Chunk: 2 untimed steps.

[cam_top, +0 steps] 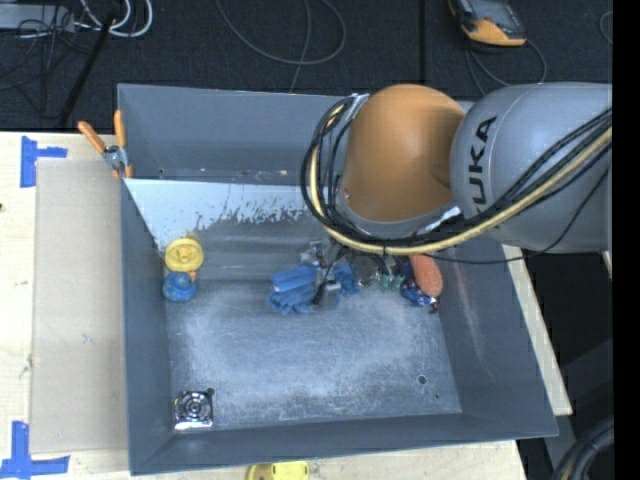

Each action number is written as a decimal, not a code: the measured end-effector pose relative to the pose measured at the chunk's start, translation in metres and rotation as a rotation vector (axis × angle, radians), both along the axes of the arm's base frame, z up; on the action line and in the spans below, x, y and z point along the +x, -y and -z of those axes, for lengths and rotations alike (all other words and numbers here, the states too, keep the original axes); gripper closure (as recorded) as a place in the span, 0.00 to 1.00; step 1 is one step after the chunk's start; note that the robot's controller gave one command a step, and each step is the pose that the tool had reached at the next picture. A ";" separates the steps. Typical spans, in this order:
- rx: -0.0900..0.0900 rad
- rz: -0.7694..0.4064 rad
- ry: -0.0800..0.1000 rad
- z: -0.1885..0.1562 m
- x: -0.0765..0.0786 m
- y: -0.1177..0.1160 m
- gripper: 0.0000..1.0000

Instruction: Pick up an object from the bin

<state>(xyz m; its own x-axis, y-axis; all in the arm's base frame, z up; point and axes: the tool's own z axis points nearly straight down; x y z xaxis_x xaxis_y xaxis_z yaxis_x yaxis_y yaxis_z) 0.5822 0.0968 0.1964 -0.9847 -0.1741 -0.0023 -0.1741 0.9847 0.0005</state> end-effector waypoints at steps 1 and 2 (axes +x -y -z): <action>0.000 0.001 -0.001 0.000 0.000 0.000 1.00; 0.000 0.028 -0.001 -0.092 -0.001 -0.010 1.00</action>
Offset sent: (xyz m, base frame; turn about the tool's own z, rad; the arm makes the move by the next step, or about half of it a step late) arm -0.0017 0.0104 0.0920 0.0269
